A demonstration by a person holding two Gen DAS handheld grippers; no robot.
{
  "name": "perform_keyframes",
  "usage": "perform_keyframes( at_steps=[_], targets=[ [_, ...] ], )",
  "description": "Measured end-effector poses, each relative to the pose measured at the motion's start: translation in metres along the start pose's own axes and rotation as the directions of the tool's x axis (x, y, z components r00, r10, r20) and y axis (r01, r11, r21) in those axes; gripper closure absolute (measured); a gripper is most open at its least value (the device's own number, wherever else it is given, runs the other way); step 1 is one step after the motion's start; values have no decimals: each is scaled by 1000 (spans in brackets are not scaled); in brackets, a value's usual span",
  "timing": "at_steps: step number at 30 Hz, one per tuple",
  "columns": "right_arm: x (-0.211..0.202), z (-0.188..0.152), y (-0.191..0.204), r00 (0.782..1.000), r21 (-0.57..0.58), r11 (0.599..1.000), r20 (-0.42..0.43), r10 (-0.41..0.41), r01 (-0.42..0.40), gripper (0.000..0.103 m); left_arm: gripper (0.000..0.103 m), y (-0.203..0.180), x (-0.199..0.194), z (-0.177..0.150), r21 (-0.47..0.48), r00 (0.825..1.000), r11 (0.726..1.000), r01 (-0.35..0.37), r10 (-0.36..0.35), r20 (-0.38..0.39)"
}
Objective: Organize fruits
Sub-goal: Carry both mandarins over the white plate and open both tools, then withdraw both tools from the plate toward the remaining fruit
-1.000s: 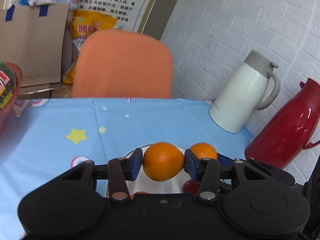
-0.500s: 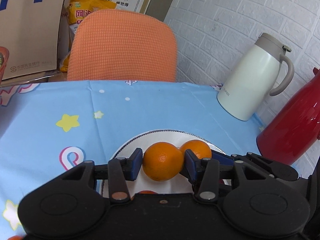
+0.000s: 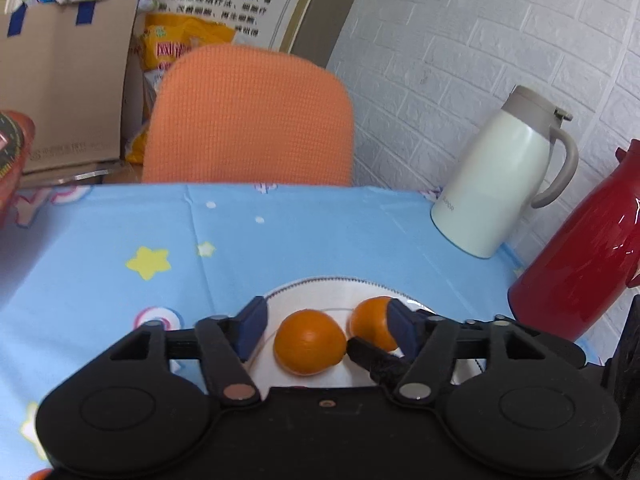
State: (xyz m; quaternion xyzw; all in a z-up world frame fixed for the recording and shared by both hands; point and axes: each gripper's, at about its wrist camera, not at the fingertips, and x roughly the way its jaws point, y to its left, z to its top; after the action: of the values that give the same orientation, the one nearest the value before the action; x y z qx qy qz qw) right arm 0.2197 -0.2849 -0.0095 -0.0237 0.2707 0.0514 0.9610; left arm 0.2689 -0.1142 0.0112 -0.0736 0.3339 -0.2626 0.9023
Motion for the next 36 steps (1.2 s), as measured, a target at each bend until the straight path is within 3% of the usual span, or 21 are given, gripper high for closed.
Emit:
perform_keyframes(
  at_steps=[12, 22, 28, 36],
  targets=[
    [-58, -2, 17, 998, -42, 999, 65, 9, -6, 0, 0, -22, -74, -4, 24, 991, 999, -34, 31, 132],
    [-123, -27, 38, 986, -16, 997, 147, 83, -82, 0, 0, -25, -154, -42, -31, 980, 995, -95, 99, 173],
    [-132, -55, 57, 987, -26, 992, 105, 125, -123, 0, 0, -21, -188, -83, -40, 968, 985, -166, 170, 184],
    [-136, -84, 80, 983, 4, 984, 26, 180, -180, 0, 0, -5, -211, -141, -73, 962, 972, -222, 231, 145]
  ],
)
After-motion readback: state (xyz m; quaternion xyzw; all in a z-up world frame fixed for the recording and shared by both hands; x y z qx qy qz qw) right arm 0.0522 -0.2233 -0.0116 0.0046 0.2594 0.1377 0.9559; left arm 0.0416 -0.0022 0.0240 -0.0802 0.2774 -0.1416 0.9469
